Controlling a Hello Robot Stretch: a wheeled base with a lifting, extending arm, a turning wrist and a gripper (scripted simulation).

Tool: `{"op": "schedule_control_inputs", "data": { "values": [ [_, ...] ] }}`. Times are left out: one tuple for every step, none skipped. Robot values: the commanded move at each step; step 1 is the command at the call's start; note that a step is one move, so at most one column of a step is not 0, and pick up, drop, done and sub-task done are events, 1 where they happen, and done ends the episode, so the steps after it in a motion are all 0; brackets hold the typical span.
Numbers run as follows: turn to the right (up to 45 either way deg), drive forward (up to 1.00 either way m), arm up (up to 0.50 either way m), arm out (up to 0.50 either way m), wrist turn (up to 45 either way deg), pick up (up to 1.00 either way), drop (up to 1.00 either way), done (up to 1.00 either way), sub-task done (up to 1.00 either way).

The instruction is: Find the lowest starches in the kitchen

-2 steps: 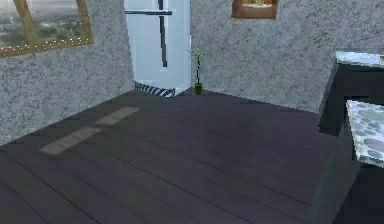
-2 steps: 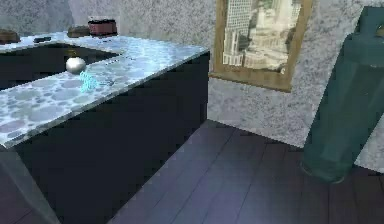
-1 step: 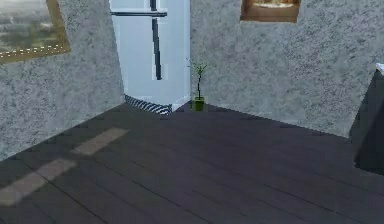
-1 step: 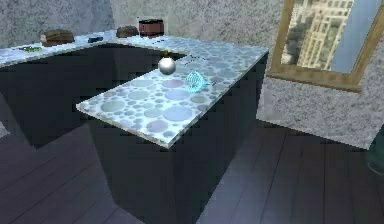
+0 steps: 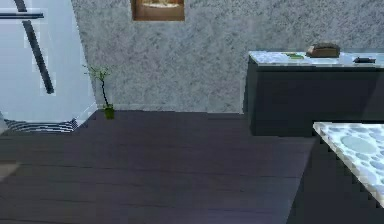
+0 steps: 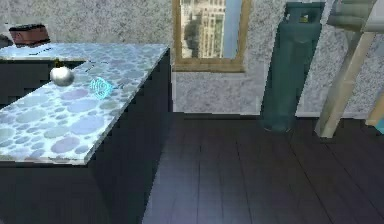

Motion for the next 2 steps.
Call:
{"op": "schedule_control_inputs", "data": {
  "values": [
    [0.0,1.0,0.0,0.0,0.0,0.0,0.0,0.0,0.0],
    [3.0,0.0,0.0,0.0,0.0,0.0,0.0,0.0,0.0]
  ]
}}
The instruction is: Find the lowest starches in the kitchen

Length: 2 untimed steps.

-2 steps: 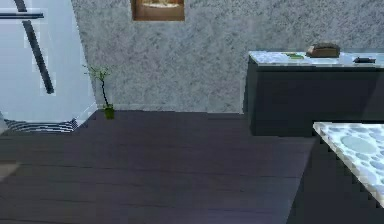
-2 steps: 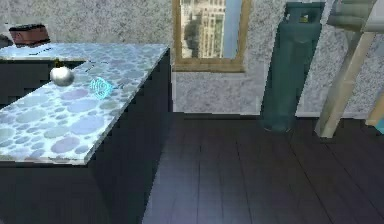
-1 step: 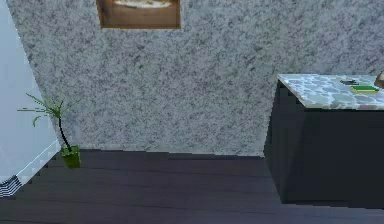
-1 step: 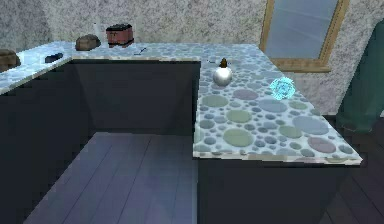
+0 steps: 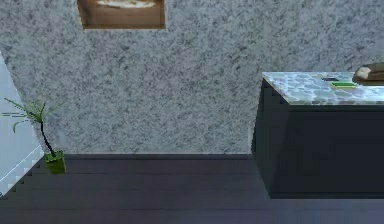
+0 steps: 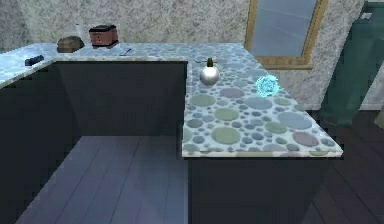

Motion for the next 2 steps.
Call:
{"op": "schedule_control_inputs", "data": {
  "values": [
    [0.0,0.4,0.0,0.0,0.0,0.0,0.0,0.0,0.0],
    [45.0,0.0,0.0,0.0,0.0,0.0,0.0,0.0,0.0]
  ]
}}
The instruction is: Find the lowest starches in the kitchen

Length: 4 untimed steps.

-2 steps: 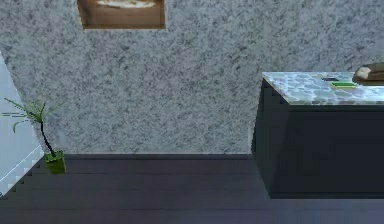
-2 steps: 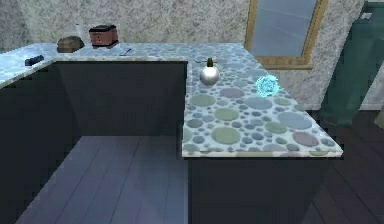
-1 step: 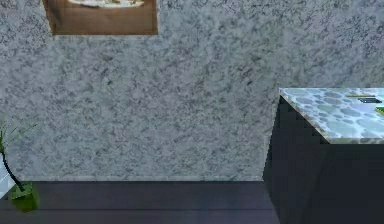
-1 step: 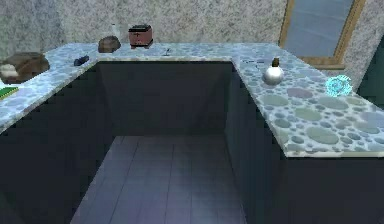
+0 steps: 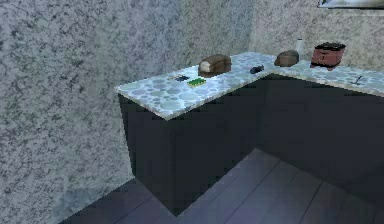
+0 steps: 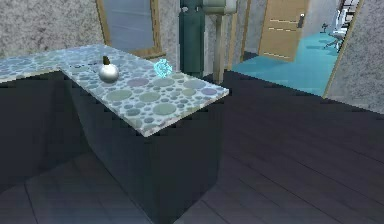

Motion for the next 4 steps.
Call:
{"op": "schedule_control_inputs", "data": {
  "values": [
    [27.0,0.0,0.0,0.0,0.0,0.0,0.0,0.0,0.0],
    [0.0,0.35,0.0,0.0,0.0,0.0,0.0,0.0,0.0],
    [45.0,0.0,0.0,0.0,0.0,0.0,0.0,0.0,0.0],
    [45.0,0.0,0.0,0.0,0.0,0.0,0.0,0.0,0.0]
  ]
}}
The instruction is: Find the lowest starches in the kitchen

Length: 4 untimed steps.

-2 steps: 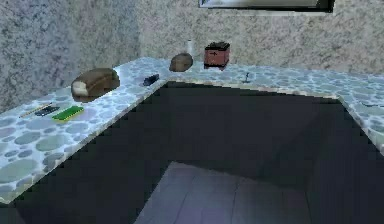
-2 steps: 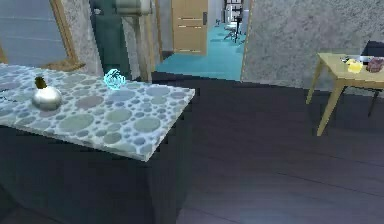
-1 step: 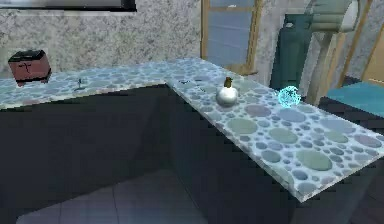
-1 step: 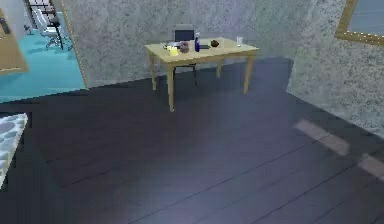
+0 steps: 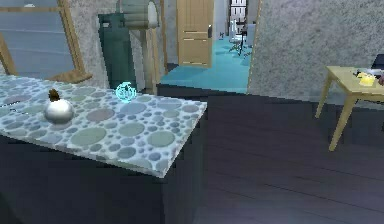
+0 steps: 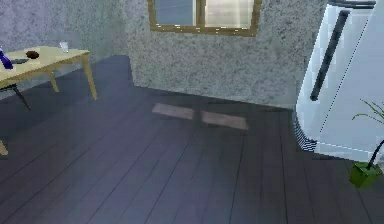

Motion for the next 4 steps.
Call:
{"op": "schedule_control_inputs", "data": {
  "values": [
    [18.0,0.0,0.0,0.0,0.0,0.0,0.0,0.0,0.0],
    [0.0,0.15,0.0,0.0,0.0,0.0,0.0,0.0,0.0],
    [-45.0,0.0,0.0,0.0,0.0,0.0,0.0,0.0,0.0],
    [-45.0,0.0,0.0,0.0,0.0,0.0,0.0,0.0,0.0]
  ]
}}
